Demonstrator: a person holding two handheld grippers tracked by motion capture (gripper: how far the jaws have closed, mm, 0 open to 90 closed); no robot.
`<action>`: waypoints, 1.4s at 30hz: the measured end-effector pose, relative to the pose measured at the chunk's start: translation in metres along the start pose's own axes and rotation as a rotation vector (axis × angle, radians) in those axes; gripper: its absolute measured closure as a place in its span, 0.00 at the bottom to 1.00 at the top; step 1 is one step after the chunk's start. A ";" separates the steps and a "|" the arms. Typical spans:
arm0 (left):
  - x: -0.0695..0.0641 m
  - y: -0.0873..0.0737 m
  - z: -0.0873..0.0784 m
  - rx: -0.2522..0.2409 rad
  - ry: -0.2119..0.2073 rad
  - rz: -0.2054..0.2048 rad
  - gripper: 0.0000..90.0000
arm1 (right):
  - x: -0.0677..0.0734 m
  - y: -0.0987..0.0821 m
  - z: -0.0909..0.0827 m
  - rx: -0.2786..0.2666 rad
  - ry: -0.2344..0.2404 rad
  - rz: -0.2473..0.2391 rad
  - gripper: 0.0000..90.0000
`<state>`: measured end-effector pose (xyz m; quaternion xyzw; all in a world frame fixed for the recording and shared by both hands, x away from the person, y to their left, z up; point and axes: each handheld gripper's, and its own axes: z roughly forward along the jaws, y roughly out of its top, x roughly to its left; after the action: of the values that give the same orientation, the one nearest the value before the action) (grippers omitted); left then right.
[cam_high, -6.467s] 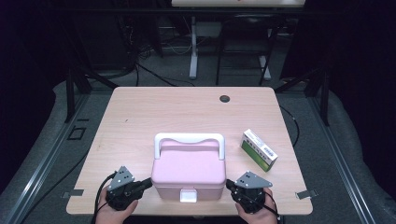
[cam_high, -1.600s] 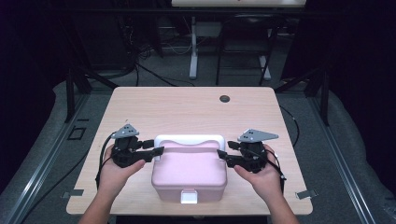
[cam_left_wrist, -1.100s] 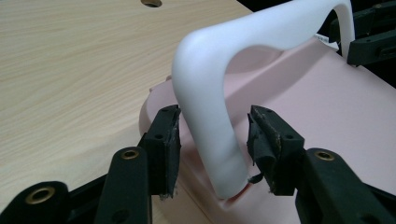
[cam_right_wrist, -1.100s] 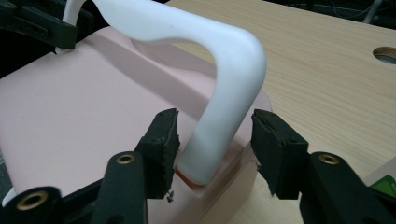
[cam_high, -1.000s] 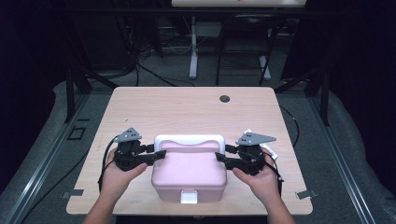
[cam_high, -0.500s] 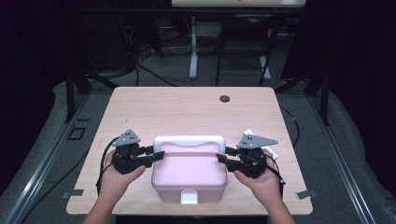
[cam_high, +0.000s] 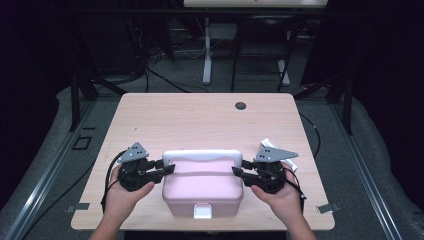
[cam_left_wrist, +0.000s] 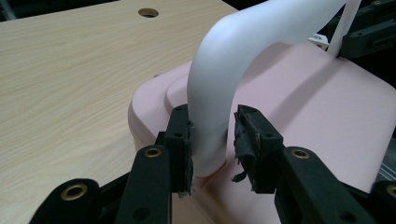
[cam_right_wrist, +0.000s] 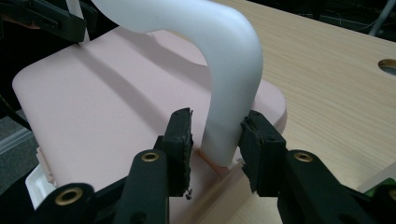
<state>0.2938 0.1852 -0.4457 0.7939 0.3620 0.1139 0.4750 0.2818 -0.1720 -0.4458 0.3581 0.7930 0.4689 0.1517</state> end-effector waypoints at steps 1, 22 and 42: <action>0.000 -0.001 0.001 -0.001 0.001 -0.001 0.75 | 0.000 0.000 0.001 -0.001 -0.001 -0.001 0.73; 0.003 -0.004 0.002 -0.006 -0.008 -0.011 0.82 | -0.003 -0.004 0.001 -0.002 0.010 0.032 0.82; 0.003 -0.002 0.000 -0.005 -0.005 -0.004 0.82 | 0.000 -0.001 -0.003 0.015 0.020 0.028 0.82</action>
<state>0.2949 0.1876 -0.4474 0.7922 0.3621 0.1118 0.4783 0.2796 -0.1745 -0.4452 0.3656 0.7929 0.4686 0.1345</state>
